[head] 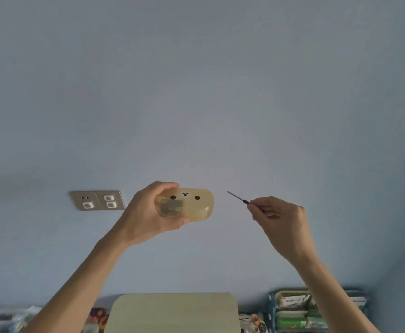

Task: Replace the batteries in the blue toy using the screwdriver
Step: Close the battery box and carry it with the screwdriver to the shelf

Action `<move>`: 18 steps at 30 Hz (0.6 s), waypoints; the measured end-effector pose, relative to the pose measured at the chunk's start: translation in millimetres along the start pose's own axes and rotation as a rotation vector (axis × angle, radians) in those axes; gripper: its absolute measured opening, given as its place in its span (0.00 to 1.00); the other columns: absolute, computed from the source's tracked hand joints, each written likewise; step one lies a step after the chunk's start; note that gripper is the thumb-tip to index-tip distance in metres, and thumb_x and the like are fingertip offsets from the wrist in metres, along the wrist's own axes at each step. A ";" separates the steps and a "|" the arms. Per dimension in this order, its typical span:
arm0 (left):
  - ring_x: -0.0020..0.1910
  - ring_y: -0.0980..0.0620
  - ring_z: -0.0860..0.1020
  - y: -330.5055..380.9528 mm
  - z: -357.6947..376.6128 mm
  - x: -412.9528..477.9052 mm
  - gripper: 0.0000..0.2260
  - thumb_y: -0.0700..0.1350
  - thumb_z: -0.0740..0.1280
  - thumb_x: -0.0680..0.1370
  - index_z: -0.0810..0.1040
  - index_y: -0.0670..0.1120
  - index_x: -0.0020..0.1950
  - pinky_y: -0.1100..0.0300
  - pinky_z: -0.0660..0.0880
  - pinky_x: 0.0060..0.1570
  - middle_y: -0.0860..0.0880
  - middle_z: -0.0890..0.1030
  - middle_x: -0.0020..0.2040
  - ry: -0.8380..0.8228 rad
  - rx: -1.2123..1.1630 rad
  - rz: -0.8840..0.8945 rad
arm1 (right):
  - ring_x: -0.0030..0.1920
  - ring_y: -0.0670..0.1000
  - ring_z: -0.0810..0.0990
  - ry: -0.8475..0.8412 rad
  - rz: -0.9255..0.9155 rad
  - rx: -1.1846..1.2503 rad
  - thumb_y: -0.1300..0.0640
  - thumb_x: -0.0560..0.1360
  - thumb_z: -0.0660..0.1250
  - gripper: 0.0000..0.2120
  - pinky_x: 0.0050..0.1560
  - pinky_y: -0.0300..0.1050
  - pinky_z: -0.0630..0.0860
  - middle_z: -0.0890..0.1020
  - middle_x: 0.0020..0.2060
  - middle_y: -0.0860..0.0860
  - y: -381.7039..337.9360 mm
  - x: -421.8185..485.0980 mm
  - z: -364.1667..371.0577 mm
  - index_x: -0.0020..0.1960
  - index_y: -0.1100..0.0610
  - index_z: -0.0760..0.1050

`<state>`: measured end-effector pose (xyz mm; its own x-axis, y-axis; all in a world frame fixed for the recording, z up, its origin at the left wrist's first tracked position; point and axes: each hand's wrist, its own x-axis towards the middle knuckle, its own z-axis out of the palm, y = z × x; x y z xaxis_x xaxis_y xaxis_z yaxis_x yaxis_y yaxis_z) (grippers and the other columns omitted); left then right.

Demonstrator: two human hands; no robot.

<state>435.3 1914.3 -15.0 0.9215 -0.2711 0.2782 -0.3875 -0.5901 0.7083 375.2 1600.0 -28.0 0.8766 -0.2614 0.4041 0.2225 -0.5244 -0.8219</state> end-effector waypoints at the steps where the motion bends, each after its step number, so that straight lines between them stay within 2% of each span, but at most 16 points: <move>1: 0.61 0.63 0.81 8.3 -3.6 -3.0 0.36 0.52 0.87 0.65 0.78 0.57 0.70 0.69 0.74 0.57 0.60 0.83 0.63 0.015 -0.004 0.008 | 0.37 0.45 0.88 0.011 -0.008 0.005 0.61 0.75 0.78 0.04 0.46 0.43 0.85 0.89 0.35 0.45 -8.5 0.1 -7.3 0.43 0.53 0.88; 5: 0.62 0.58 0.83 36.0 -3.3 -11.5 0.35 0.51 0.87 0.65 0.79 0.55 0.69 0.63 0.77 0.60 0.58 0.84 0.63 0.034 -0.035 0.050 | 0.36 0.46 0.89 0.045 -0.023 0.020 0.61 0.75 0.77 0.05 0.44 0.48 0.85 0.89 0.34 0.47 -34.1 -5.5 -33.9 0.43 0.53 0.87; 9: 0.62 0.60 0.82 69.3 13.2 -1.7 0.33 0.51 0.87 0.65 0.79 0.55 0.68 0.69 0.75 0.57 0.58 0.84 0.62 -0.036 -0.043 0.132 | 0.35 0.46 0.89 0.127 -0.022 -0.017 0.61 0.75 0.76 0.06 0.42 0.57 0.86 0.88 0.32 0.48 -40.1 -19.9 -72.4 0.42 0.52 0.87; 13: 0.62 0.62 0.81 111.9 55.5 19.4 0.33 0.51 0.87 0.65 0.79 0.54 0.68 0.73 0.74 0.55 0.59 0.83 0.61 -0.160 -0.101 0.267 | 0.35 0.46 0.89 0.286 0.018 -0.117 0.62 0.75 0.77 0.06 0.46 0.55 0.87 0.89 0.33 0.49 -36.5 -48.2 -126.2 0.42 0.52 0.87; 18: 0.60 0.64 0.82 185.0 139.6 41.7 0.32 0.46 0.87 0.66 0.80 0.52 0.68 0.77 0.75 0.54 0.58 0.83 0.61 -0.398 -0.233 0.448 | 0.35 0.47 0.89 0.546 0.099 -0.292 0.62 0.75 0.78 0.03 0.49 0.49 0.87 0.89 0.34 0.48 -34.2 -101.8 -203.0 0.44 0.55 0.88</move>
<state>398.2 1687.8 37.1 0.5733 -0.7409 0.3498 -0.6754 -0.1857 0.7136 191.7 1480.0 40.6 0.5256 -0.6556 0.5421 -0.0420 -0.6565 -0.7532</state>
